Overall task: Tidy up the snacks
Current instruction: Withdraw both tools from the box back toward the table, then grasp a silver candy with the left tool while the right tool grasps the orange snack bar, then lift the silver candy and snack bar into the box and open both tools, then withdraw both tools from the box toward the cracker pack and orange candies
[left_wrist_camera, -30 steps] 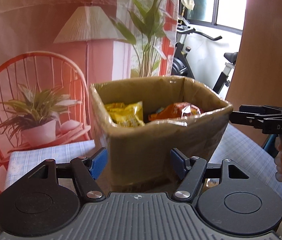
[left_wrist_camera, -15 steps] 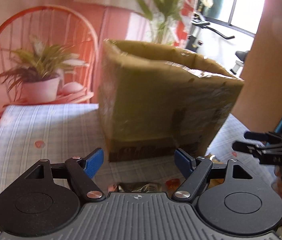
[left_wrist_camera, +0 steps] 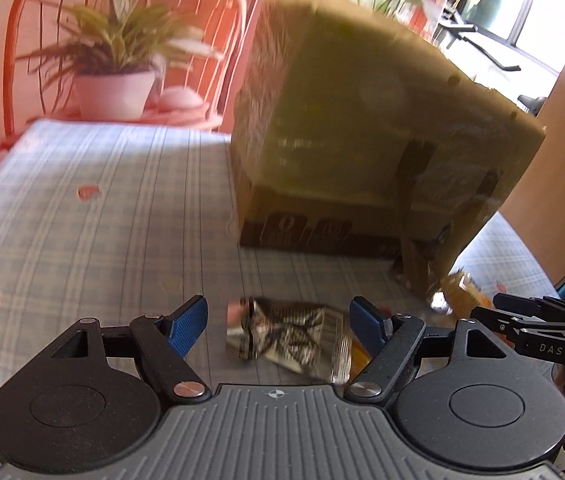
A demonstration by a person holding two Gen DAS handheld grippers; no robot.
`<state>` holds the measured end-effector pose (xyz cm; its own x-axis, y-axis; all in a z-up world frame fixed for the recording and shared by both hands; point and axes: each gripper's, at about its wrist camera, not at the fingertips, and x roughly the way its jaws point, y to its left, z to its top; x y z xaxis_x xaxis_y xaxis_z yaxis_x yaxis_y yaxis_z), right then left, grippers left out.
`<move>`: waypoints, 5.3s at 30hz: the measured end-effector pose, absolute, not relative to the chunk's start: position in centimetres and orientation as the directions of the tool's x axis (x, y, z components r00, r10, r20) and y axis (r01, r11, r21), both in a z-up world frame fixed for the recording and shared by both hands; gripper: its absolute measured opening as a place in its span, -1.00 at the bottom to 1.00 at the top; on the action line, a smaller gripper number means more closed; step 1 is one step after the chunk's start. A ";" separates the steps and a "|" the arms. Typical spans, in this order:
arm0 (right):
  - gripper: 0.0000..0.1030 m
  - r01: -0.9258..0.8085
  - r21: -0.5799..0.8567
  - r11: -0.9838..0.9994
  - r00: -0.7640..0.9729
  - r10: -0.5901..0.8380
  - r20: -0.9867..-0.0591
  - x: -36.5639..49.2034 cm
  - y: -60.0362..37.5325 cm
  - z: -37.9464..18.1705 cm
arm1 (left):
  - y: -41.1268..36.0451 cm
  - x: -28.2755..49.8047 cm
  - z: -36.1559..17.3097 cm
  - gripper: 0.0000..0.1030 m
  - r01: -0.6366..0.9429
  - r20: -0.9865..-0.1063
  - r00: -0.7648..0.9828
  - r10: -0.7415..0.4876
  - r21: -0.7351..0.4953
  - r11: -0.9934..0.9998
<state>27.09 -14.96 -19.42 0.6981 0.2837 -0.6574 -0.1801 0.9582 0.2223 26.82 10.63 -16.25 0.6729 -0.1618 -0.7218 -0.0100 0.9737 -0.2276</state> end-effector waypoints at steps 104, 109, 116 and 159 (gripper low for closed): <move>-0.17 -0.330 0.140 0.934 0.895 0.357 -0.268 31.3 -15.0 -0.8 | 5.2 33.0 1.8 0.20 0.179 -0.413 0.883 -0.223 -0.144 0.973; -0.17 -0.298 0.147 0.943 0.903 0.328 -0.276 36.1 -15.8 0.0 | 3.7 38.7 0.9 0.20 0.161 -0.482 0.857 -0.180 -0.080 0.984; -0.17 -0.251 0.105 0.962 0.894 0.272 -0.356 42.2 -15.4 -2.4 | 3.2 42.7 -1.8 0.20 0.126 -0.550 0.826 -0.123 -0.032 0.992; 0.14 -0.190 0.266 0.945 0.871 0.288 -0.398 27.3 -16.0 -6.5 | 8.3 29.9 -1.1 0.50 0.236 -0.591 0.772 -0.234 -0.076 0.969</move>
